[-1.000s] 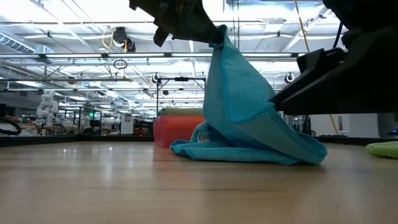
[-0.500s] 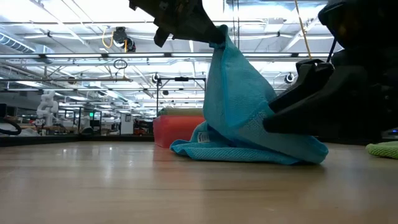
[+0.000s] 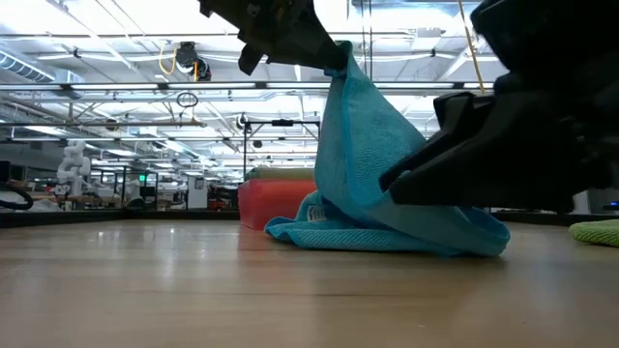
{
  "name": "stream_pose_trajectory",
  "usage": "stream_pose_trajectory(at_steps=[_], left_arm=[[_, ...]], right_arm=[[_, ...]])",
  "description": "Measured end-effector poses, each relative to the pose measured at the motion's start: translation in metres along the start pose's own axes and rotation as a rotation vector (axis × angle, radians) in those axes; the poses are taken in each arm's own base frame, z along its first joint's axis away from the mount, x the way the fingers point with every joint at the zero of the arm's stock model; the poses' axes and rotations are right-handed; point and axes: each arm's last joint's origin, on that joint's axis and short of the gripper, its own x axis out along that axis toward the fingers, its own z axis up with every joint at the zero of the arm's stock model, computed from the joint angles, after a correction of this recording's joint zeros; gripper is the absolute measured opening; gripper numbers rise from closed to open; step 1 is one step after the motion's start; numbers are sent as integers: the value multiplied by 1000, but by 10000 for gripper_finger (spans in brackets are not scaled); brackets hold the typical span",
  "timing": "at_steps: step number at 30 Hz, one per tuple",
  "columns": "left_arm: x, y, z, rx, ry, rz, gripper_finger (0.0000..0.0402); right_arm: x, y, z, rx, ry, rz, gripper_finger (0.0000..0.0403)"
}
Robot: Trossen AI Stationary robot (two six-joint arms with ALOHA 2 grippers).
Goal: Fold microfiber towels
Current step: Fold the blue microfiber cloth
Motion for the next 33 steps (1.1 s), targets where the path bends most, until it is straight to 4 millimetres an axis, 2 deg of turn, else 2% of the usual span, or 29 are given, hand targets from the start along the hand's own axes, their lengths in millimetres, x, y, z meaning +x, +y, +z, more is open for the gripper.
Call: stream_pose_trajectory(at_steps=[5, 9, 13, 17, 23, 29, 33], left_arm=[[-1, -2, -1, 7, 7, -5, 7], [-3, -5, -3, 11, 19, -18, 16], [-14, -10, 0, 24, 25, -92, 7], [-37, -16, 12, 11, -12, -175, 9], [-82, -25, 25, 17, -47, -281, 18], [-127, -39, 34, -27, -102, -429, 5], [-154, -45, 36, -62, -118, -516, 15]], right_arm=[[1, -2, -3, 0, 25, -3, 9], [-2, -2, 3, 9, 14, 3, 8], [-17, -4, 28, 15, -48, 29, 3], [-45, -14, 66, -12, -123, 43, 2], [-98, -45, 117, 12, -252, 54, 1], [-139, -74, 146, 4, -367, -32, 1], [-159, -92, 158, -9, -428, -78, 1]])
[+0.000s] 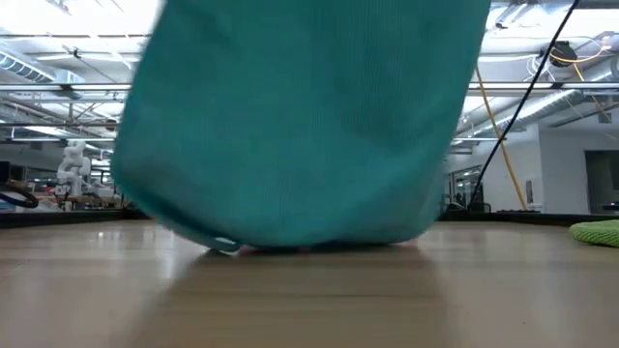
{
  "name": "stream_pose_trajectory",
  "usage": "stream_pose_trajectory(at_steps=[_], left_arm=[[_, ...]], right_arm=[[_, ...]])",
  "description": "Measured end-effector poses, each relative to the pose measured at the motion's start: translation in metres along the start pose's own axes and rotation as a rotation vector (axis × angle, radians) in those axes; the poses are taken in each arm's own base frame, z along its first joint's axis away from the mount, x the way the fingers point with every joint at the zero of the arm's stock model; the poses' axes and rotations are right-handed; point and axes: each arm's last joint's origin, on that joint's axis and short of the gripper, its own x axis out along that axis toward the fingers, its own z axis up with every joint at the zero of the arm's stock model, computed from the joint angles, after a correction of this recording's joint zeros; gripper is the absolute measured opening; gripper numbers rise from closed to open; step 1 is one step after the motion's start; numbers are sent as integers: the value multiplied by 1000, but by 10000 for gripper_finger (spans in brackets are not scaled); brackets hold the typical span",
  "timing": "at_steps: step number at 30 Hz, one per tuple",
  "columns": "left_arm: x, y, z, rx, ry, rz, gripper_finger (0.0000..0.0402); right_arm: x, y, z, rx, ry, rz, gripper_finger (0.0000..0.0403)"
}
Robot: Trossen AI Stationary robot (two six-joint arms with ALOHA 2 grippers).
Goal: Fold microfiber towels
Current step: Fold the blue microfiber cloth
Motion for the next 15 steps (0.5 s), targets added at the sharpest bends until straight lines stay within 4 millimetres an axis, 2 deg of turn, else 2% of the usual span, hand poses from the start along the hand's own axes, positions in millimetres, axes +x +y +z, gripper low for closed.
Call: stream_pose_trajectory(at_steps=[4, 7, 15], left_arm=[[-19, -13, 6, -10, -30, -71, 16], [-29, -23, 8, 6, -49, -119, 8], [-40, -40, -3, 33, -2, -201, 20]], right_arm=[[-12, -17, 15, 90, -62, -15, 1], [-17, -22, 21, 159, -104, 35, 0], [-13, -10, 15, 217, -86, 110, 0]])
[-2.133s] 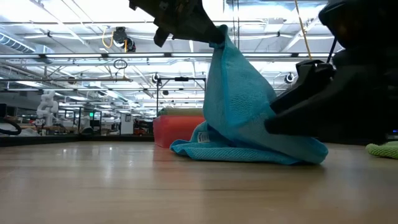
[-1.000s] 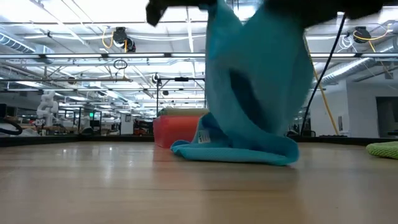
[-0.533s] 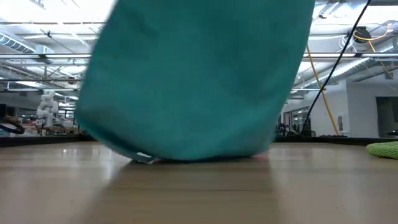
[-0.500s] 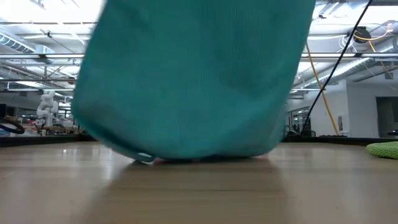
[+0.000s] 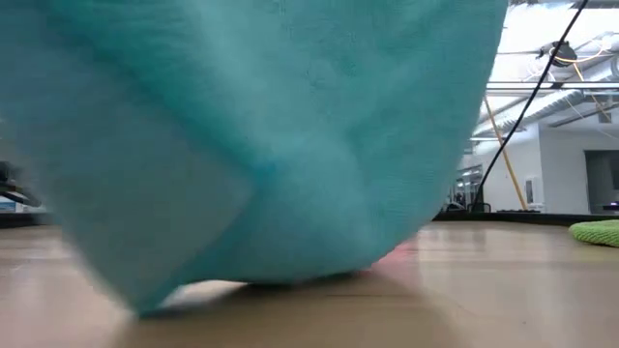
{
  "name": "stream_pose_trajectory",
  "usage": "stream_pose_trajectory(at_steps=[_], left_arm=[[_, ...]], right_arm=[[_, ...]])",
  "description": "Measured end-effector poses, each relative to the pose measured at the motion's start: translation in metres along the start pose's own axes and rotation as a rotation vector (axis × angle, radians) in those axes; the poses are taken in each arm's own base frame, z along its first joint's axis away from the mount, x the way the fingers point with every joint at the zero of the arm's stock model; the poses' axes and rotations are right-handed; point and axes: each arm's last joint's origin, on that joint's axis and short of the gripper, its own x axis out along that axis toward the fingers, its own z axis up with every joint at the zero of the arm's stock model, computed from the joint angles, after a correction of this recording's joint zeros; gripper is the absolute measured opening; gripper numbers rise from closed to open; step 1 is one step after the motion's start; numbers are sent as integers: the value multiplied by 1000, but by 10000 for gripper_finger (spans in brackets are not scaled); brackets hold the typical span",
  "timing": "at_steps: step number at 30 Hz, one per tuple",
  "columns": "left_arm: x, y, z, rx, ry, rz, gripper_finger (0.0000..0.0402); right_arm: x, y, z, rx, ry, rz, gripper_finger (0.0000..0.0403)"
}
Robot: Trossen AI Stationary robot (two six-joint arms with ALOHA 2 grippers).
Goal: Fold microfiber towels
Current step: Fold the blue microfiber cloth
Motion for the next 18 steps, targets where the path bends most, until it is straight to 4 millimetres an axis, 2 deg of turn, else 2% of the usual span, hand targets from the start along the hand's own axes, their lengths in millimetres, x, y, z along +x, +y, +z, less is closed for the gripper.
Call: stream_pose_trajectory(at_steps=[4, 9, 12, 15, 18], left_arm=[[-21, 6, 6, 63, 4, 106, 14], [-60, 26, 30, 84, -111, 330, 8], [-76, 34, 45, 86, -183, 355, 16], [-78, 34, 50, 58, -201, 268, 15], [-66, 27, 42, 40, -144, 175, 7]], right_arm=[[3, 1, 2, -18, -42, -18, 0], [8, -9, 12, -95, -149, -100, 0], [11, -17, 15, -116, -174, -150, 0], [13, -18, 12, -92, -160, -138, 0], [15, -10, 4, -76, -109, -105, 0]])
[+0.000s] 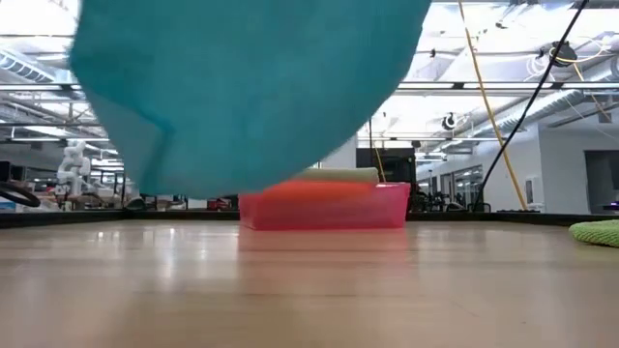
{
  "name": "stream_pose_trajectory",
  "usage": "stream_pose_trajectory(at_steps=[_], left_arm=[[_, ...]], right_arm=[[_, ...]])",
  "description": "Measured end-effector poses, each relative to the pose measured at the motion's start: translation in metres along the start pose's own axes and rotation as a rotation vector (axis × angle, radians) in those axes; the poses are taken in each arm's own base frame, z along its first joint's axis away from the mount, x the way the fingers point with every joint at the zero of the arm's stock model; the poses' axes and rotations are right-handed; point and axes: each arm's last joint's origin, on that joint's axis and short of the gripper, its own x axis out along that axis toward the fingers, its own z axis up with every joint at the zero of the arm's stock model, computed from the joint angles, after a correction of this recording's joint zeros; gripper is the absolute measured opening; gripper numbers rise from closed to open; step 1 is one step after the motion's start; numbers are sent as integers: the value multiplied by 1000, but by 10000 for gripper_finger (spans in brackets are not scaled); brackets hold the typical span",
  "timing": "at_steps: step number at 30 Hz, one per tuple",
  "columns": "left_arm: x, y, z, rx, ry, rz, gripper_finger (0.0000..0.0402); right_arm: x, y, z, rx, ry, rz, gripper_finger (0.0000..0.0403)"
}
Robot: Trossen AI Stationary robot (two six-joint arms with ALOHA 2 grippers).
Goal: Fold microfiber towels
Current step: Fold the blue microfiber cloth
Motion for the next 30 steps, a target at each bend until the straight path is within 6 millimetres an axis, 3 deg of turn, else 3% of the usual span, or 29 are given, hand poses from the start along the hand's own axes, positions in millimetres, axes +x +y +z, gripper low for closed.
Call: stream_pose_trajectory(at_steps=[4, 7, 12, 16, 25, 30], left_arm=[[19, -15, -18, -13, 60, -41, 7], [27, -18, -25, 5, 60, 31, 12], [18, -7, -20, 27, 11, 246, 5], [12, 2, -13, 45, -42, 376, 11], [22, 22, -11, 113, -6, 440, 5], [26, 23, -13, 90, 45, 306, 16]], right_arm=[[1, 10, -6, 37, 18, 30, 0], [1, 14, -5, 40, -9, 56, 0], [2, 16, 4, 50, -124, 28, 0], [3, 19, 0, 32, -104, 38, 0], [12, 7, -6, 9, -81, -21, 0], [16, 4, -13, 20, -28, -24, 0]])
